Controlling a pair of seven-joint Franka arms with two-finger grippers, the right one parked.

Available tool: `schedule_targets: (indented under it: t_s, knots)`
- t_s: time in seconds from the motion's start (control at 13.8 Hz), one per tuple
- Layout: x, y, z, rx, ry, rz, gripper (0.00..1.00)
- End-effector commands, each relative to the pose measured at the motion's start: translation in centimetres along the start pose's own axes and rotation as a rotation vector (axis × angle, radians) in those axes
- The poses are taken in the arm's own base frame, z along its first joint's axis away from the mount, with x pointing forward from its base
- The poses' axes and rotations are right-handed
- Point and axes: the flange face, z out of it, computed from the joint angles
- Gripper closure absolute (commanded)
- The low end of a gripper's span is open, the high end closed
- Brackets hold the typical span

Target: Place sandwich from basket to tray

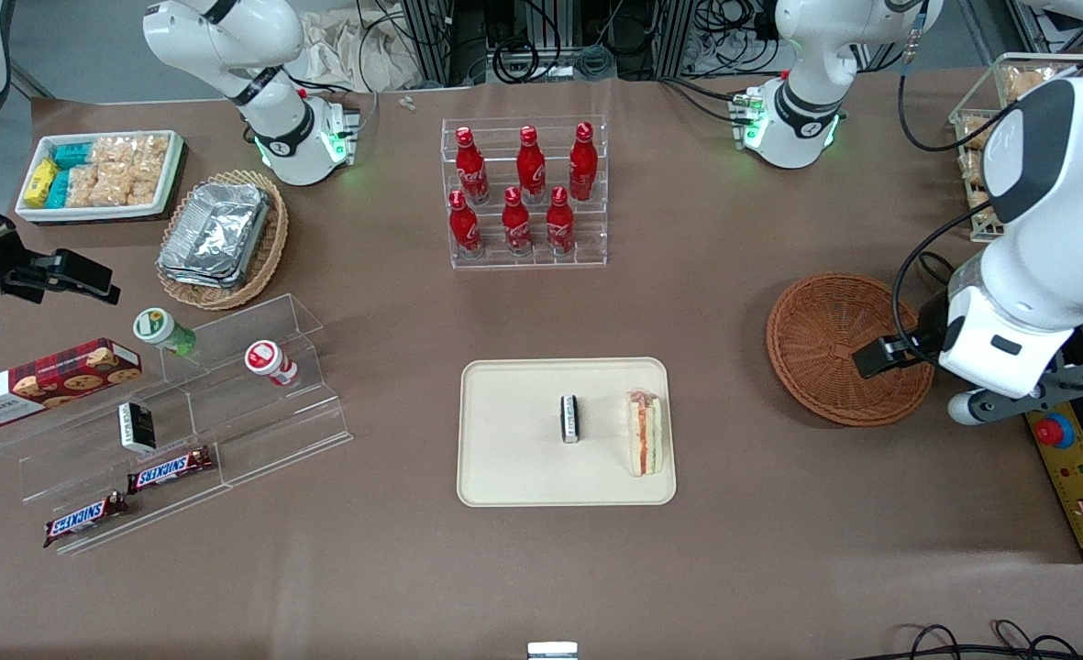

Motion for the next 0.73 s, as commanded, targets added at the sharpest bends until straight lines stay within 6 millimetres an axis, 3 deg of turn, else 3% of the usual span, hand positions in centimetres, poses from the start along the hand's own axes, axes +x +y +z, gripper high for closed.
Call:
schedule_targets:
  t_s: [0.0,0.22,0.36,0.65]
  knots:
    - [-3.7,-1.9,0.3,0.014,-0.011,0.082,0.0]
    - [-5.2,-3.9,0.5,0.023,-0.005,0.15,0.0]
    - [-4.7,-8.5,0.6,-0.06,-0.023,0.239,0.0]
    - [-4.1,-9.5,1.3,-0.053,-0.03,0.242,0.0]
